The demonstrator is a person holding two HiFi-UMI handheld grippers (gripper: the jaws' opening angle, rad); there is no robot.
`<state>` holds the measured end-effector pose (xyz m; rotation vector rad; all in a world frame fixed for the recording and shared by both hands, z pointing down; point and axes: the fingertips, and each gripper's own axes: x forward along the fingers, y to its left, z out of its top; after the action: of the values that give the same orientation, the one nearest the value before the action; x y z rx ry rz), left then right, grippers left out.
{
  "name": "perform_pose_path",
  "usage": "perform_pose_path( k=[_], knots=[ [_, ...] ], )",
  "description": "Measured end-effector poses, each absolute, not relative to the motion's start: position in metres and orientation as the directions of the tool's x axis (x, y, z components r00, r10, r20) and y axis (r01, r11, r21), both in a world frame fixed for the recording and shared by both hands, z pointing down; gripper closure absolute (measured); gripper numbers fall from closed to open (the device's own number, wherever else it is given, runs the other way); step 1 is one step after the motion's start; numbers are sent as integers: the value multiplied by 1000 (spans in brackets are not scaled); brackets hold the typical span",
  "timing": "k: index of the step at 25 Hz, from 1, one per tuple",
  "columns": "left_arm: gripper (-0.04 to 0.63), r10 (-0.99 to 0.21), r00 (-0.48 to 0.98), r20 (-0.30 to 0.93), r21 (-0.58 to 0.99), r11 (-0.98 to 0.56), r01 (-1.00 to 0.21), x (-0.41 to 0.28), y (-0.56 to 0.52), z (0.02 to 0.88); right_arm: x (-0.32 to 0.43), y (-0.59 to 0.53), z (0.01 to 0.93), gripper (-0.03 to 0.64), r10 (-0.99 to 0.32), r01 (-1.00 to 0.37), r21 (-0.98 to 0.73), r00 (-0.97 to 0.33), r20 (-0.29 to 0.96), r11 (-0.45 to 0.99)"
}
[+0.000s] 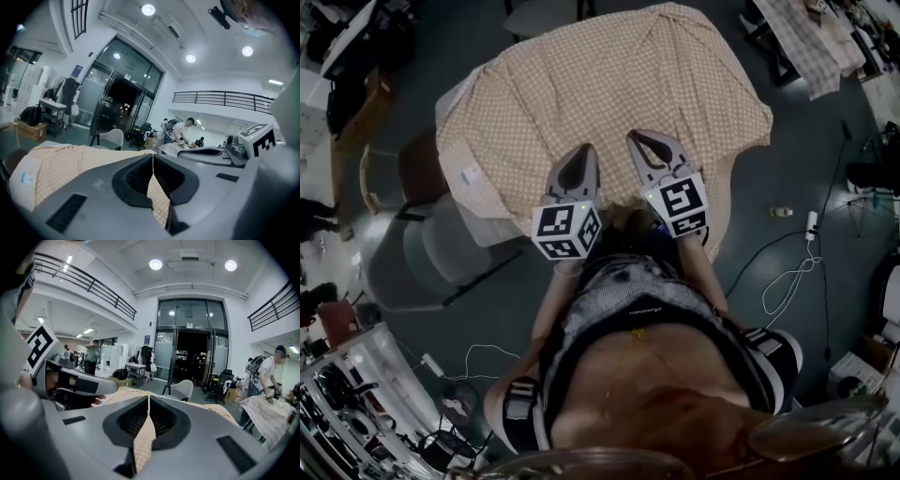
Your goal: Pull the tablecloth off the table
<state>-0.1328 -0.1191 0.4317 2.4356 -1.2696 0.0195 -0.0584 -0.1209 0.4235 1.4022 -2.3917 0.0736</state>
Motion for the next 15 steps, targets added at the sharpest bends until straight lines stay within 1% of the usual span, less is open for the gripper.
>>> perform_pose_path(
  k=[6, 9, 15],
  knots=[
    [586, -759, 607, 237, 354, -514, -781, -116, -140, 445, -36, -143, 434, 552, -825, -857, 134, -421, 377, 498],
    [585, -772, 581, 259, 350, -486, -801, -110, -159, 454, -22, -161, 442, 551, -815, -852, 131, -425, 393, 507],
    [585, -808, 511, 293, 353, -405, -843, -88, -203, 463, 8, -208, 460, 551, -762, -810, 123, -472, 443, 573]
  ],
)
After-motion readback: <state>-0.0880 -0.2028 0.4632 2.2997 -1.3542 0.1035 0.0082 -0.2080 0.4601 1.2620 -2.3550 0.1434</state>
